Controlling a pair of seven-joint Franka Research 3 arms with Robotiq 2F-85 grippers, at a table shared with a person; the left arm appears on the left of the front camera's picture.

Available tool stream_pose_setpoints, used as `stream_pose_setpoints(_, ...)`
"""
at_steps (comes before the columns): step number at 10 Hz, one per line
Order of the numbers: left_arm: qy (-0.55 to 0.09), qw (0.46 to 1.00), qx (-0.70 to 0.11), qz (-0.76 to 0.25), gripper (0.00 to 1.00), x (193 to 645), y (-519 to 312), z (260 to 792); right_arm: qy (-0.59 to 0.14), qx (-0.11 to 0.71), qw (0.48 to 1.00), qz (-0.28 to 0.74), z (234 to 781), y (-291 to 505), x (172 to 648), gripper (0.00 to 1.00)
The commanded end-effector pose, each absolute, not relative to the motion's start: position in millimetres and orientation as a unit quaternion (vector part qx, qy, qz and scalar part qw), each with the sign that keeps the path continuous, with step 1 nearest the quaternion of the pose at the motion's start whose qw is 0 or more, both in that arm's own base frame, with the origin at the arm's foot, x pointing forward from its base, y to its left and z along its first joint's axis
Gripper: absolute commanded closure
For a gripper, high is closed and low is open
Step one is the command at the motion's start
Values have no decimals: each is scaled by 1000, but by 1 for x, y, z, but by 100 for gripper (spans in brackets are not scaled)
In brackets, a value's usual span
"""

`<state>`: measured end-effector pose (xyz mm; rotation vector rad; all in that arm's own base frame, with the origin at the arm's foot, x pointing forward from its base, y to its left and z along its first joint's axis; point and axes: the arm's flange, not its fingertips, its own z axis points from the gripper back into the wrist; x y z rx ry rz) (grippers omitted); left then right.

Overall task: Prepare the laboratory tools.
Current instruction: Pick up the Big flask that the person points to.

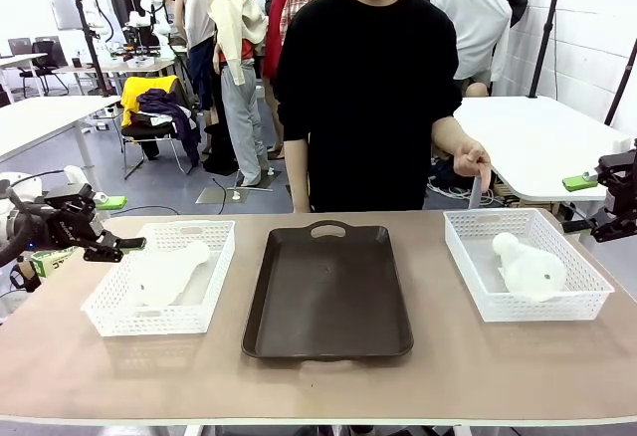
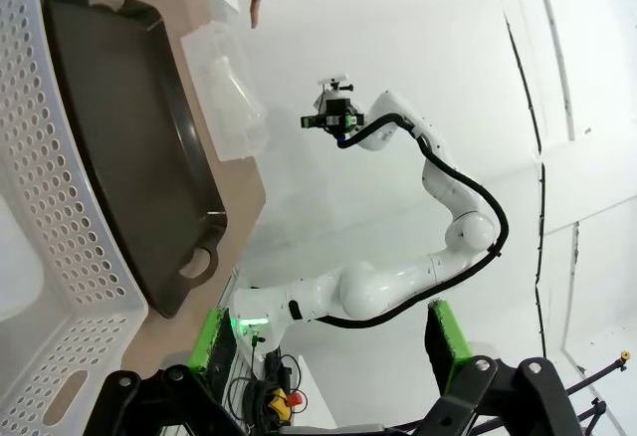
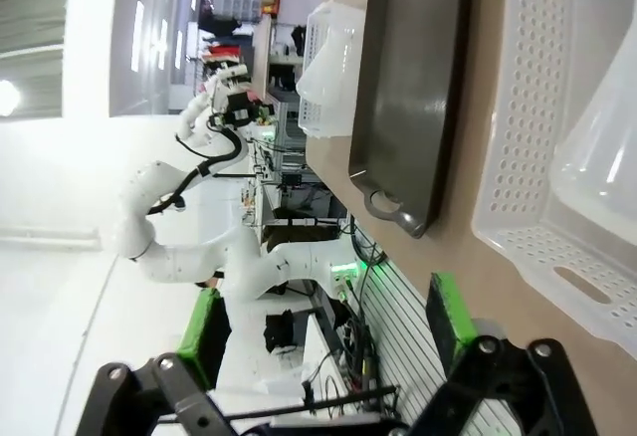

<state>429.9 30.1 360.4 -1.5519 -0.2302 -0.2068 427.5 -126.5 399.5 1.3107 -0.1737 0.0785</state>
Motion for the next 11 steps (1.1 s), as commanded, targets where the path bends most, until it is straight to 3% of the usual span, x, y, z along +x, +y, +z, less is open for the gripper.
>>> stream_pose_setpoints(1, -115, 698, -700, -99, 0, 429, 32, 371, -80, 610, 787, 47, 400, -127, 425, 0)
stream_pose_setpoints(11, -115, 698, -700, -99, 0, 429, 32, 371, -80, 610, 787, 47, 400, -127, 425, 0)
